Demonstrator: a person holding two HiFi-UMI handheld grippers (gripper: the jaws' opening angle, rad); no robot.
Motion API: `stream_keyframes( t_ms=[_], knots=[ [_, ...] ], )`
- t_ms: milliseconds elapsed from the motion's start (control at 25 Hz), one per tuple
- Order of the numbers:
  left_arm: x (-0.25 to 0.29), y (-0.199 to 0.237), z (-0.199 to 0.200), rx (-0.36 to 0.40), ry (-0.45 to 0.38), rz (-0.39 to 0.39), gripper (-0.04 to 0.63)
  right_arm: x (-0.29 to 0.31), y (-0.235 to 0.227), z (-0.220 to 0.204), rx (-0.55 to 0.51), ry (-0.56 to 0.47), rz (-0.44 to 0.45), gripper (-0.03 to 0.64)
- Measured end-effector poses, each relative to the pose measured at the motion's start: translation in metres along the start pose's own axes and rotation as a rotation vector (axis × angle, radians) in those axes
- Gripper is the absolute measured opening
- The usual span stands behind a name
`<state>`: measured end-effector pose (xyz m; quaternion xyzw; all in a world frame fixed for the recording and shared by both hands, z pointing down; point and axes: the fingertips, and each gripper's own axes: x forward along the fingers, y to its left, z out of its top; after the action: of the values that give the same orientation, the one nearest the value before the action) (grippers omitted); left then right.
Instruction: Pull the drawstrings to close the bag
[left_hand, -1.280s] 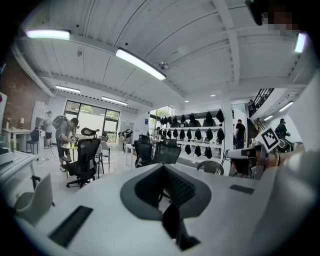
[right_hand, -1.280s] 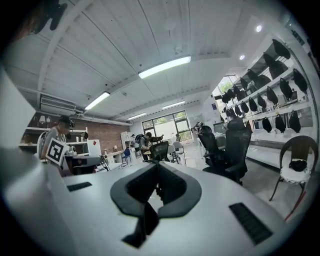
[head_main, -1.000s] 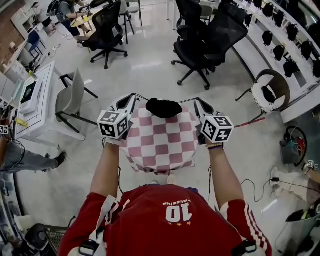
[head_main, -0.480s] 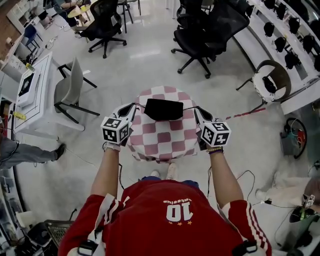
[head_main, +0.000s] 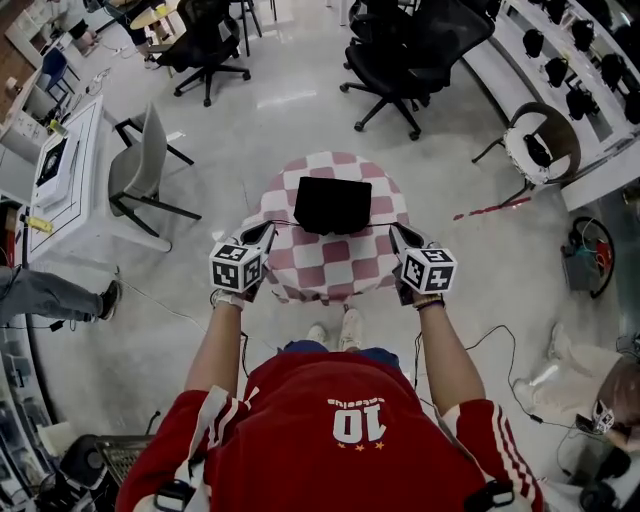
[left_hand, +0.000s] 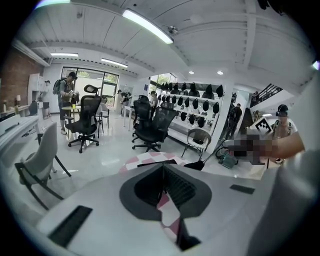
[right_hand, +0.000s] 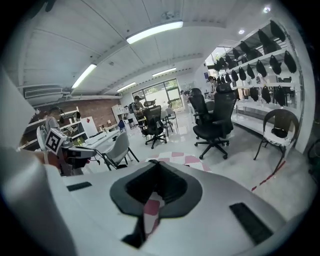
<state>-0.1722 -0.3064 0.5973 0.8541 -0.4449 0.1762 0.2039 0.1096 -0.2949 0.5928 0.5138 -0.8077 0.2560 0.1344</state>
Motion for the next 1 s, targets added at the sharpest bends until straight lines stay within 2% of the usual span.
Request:
stream_keyframes(
  t_ms=[280, 480, 680, 720, 840, 1000],
  knots=[
    [-0.015, -0.016, -0.045, -0.003, 0.068, -0.052, 0.011, -0.017, 0.012, -0.051, -0.009, 0.065, -0.033, 0.017],
    [-0.032, -0.022, -0.078, -0.024, 0.111, -0.077, 0.055, -0.036, 0.014, -0.083, -0.02, 0.111, -0.056, 0.017],
    [-0.044, -0.02, -0.099, -0.044, 0.136, -0.088, 0.061, -0.056, 0.017, -0.11, -0.065, 0.167, -0.062, 0.018],
    [-0.045, -0.02, -0.102, -0.047, 0.138, -0.09, 0.061, -0.059, 0.018, -0.116, -0.074, 0.185, -0.057, 0.025],
    [-0.044, -0.023, -0.107, -0.044, 0.14, -0.102, 0.061, -0.069, 0.022, -0.14, -0.123, 0.271, -0.033, 0.109],
    [-0.036, -0.026, -0.105, -0.04, 0.137, -0.118, 0.061, -0.083, 0.019, -0.168, -0.181, 0.368, -0.022, 0.127]
  ],
)
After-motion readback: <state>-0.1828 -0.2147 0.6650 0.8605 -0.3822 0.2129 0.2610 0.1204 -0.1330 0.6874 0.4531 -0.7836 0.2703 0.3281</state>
